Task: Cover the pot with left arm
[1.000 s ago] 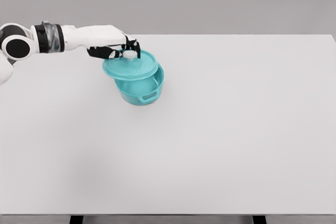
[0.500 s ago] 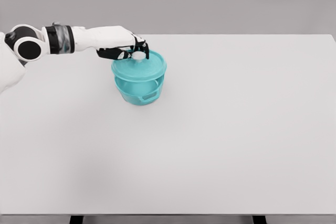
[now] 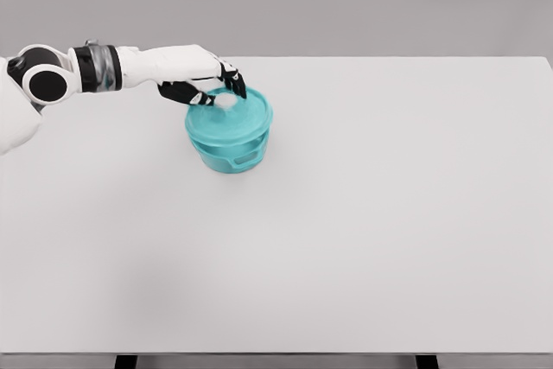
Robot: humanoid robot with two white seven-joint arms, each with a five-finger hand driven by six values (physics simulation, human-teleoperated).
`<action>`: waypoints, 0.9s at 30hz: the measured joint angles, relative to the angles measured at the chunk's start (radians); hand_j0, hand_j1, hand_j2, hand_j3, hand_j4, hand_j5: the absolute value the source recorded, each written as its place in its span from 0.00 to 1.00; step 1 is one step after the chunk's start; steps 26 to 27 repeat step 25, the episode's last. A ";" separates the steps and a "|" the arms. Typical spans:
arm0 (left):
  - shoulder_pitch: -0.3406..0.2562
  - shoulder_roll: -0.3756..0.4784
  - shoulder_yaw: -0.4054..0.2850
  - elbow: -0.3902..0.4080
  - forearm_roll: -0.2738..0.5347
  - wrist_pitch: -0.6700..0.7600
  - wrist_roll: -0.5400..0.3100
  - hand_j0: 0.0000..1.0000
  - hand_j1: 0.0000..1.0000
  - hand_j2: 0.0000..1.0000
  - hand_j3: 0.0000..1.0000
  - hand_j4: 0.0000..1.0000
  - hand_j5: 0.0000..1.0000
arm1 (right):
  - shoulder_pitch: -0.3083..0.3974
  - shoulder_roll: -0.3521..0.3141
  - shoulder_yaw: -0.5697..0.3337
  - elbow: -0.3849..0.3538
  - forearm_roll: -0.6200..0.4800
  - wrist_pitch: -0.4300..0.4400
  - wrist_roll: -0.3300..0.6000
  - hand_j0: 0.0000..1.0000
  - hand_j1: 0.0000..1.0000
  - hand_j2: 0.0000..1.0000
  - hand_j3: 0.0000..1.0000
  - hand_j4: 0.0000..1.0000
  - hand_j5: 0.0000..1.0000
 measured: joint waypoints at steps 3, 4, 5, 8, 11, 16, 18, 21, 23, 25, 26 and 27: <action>0.000 0.001 0.000 0.000 0.000 0.000 0.000 0.84 0.84 0.84 0.84 0.84 0.84 | 0.000 0.000 0.000 0.000 0.000 0.000 0.000 1.00 1.00 1.00 1.00 1.00 1.00; 0.000 0.001 0.001 0.000 -0.004 0.000 0.000 0.92 0.92 0.92 0.92 0.92 0.92 | 0.000 0.000 0.000 0.000 0.000 0.000 0.000 1.00 1.00 1.00 1.00 1.00 1.00; -0.002 0.002 0.001 0.000 -0.007 0.000 0.000 0.96 0.96 0.96 0.96 0.96 0.96 | 0.000 0.000 0.000 0.000 0.000 0.000 0.000 1.00 1.00 1.00 1.00 1.00 1.00; -0.003 0.002 0.001 -0.001 -0.011 0.000 0.001 0.99 0.99 0.99 0.99 0.99 0.99 | 0.000 0.000 0.000 0.000 0.000 0.000 0.000 1.00 1.00 1.00 1.00 1.00 1.00; -0.005 0.001 0.001 -0.002 -0.011 0.000 0.003 1.00 1.00 1.00 1.00 1.00 1.00 | 0.000 0.000 0.000 0.000 0.000 0.000 0.000 1.00 1.00 1.00 1.00 1.00 1.00; -0.006 0.003 0.002 -0.001 -0.011 0.000 0.005 1.00 1.00 1.00 1.00 1.00 1.00 | 0.000 0.000 0.000 0.000 0.000 0.000 0.000 1.00 1.00 1.00 1.00 1.00 1.00; -0.008 0.008 0.004 -0.001 -0.007 0.000 0.006 1.00 1.00 1.00 1.00 1.00 1.00 | 0.000 0.000 0.000 0.000 0.000 0.000 0.000 1.00 1.00 1.00 1.00 1.00 1.00; 0.037 0.055 0.036 -0.030 0.000 0.000 0.007 1.00 1.00 1.00 1.00 1.00 1.00 | 0.000 0.000 0.000 0.000 0.000 0.000 0.000 1.00 1.00 1.00 1.00 1.00 1.00; 0.127 0.148 0.077 -0.093 0.006 -0.001 0.003 1.00 1.00 1.00 1.00 1.00 1.00 | 0.000 0.000 0.000 0.000 0.000 0.000 0.000 1.00 1.00 1.00 1.00 1.00 1.00; 0.284 0.259 0.164 -0.158 0.011 -0.002 0.001 1.00 1.00 1.00 1.00 1.00 1.00 | 0.000 0.000 0.000 0.000 0.000 0.000 0.000 1.00 1.00 1.00 1.00 1.00 1.00; 0.284 0.259 0.164 -0.158 0.011 -0.002 0.001 1.00 1.00 1.00 1.00 1.00 1.00 | 0.000 0.000 0.000 0.000 0.000 0.000 0.000 1.00 1.00 1.00 1.00 1.00 1.00; 0.284 0.259 0.164 -0.158 0.011 -0.002 0.001 1.00 1.00 1.00 1.00 1.00 1.00 | 0.000 0.000 0.000 0.000 0.000 0.000 0.000 1.00 1.00 1.00 1.00 1.00 1.00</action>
